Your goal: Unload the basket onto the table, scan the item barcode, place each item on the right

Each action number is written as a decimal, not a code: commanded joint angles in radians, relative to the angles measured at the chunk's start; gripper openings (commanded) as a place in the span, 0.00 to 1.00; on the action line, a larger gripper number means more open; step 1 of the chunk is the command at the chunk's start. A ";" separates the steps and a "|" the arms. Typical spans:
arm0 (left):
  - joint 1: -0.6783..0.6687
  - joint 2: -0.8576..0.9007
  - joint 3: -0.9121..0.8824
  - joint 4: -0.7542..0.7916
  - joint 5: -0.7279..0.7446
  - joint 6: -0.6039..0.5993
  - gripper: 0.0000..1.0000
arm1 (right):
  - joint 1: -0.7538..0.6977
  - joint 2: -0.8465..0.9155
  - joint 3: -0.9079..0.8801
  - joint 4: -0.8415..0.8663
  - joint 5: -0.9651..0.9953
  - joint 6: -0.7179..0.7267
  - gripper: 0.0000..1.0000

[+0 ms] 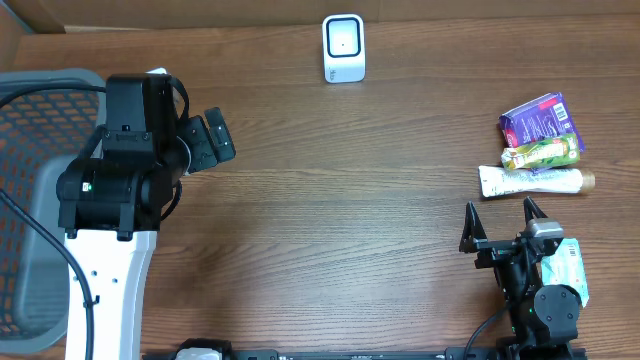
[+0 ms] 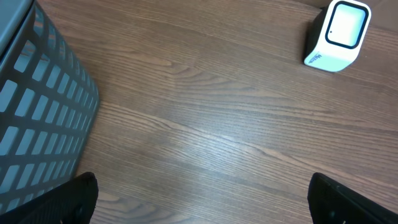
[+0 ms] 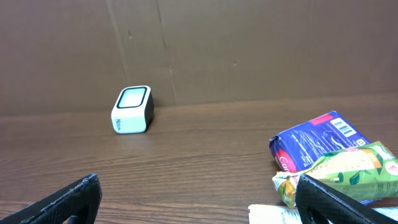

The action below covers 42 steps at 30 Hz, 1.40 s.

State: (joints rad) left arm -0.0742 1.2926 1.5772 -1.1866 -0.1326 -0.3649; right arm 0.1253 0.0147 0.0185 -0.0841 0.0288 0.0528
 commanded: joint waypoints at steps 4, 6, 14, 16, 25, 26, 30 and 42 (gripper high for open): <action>0.002 0.003 0.008 0.001 -0.012 -0.010 0.99 | 0.005 -0.012 -0.011 0.004 -0.007 0.007 1.00; 0.002 0.003 0.008 0.001 -0.012 -0.010 1.00 | 0.005 -0.012 -0.011 0.004 -0.007 0.007 1.00; 0.002 -0.075 -0.016 0.008 -0.035 -0.005 0.99 | 0.005 -0.012 -0.011 0.004 -0.007 0.007 1.00; 0.002 -0.127 -0.060 0.040 -0.031 -0.008 1.00 | 0.005 -0.012 -0.011 0.004 -0.007 0.007 1.00; 0.002 -0.524 -0.573 0.550 -0.009 0.134 1.00 | 0.005 -0.012 -0.011 0.004 -0.007 0.007 1.00; 0.002 -0.574 -0.634 0.611 0.005 0.170 1.00 | 0.005 -0.012 -0.011 0.004 -0.007 0.007 1.00; 0.002 -0.782 -0.870 0.793 0.088 0.356 1.00 | 0.005 -0.012 -0.011 0.004 -0.007 0.007 1.00; 0.002 -1.194 -1.334 1.095 0.204 0.545 1.00 | 0.005 -0.012 -0.011 0.004 -0.007 0.007 1.00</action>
State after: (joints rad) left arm -0.0742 0.1658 0.3332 -0.1535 0.0349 0.1177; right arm 0.1253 0.0147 0.0185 -0.0841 0.0257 0.0528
